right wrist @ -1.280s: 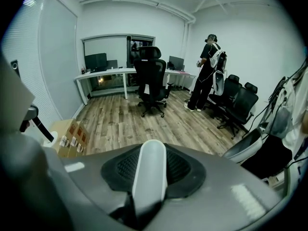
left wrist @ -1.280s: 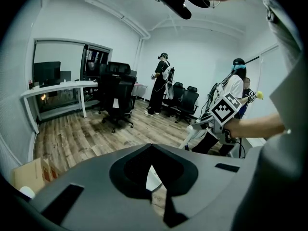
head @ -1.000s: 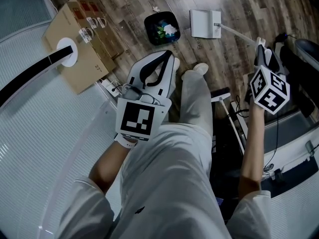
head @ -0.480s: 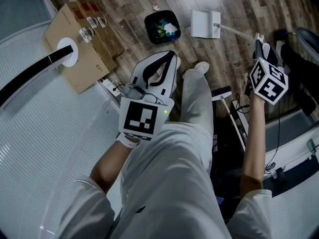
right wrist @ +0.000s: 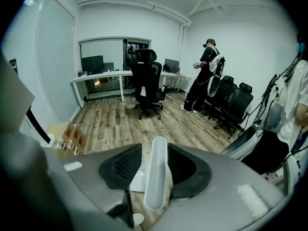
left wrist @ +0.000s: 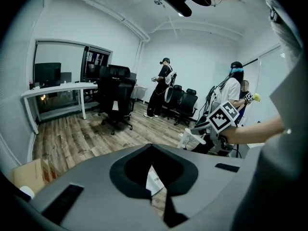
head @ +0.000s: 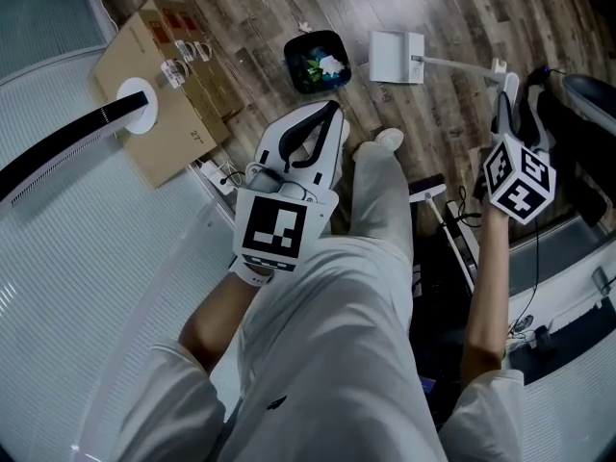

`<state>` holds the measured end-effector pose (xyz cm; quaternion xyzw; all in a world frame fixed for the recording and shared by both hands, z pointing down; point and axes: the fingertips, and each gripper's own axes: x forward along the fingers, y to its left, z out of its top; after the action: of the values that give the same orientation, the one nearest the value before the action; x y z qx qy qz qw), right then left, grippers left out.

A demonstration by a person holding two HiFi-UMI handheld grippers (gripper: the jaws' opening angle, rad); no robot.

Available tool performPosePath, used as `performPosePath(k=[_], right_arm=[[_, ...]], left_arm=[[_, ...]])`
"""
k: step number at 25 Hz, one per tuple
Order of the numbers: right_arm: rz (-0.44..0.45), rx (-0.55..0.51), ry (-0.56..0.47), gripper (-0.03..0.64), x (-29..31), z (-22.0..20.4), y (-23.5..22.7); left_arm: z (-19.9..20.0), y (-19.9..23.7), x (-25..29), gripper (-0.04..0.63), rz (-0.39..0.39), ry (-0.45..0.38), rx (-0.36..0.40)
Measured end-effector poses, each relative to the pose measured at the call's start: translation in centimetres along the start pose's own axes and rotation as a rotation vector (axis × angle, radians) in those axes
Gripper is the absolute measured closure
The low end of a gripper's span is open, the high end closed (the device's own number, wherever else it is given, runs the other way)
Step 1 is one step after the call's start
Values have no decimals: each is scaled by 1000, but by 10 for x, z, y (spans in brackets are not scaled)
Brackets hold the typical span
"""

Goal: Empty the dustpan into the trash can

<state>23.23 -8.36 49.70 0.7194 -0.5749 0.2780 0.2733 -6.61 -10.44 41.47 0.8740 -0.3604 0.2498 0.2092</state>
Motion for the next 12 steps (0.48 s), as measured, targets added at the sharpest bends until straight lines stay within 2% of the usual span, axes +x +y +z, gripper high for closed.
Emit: performPosePath(k=[12], right_arm=[[88, -21, -143, 471, -90, 49, 56]], left_arm=[[21, 0, -49, 589, 8, -59, -11]])
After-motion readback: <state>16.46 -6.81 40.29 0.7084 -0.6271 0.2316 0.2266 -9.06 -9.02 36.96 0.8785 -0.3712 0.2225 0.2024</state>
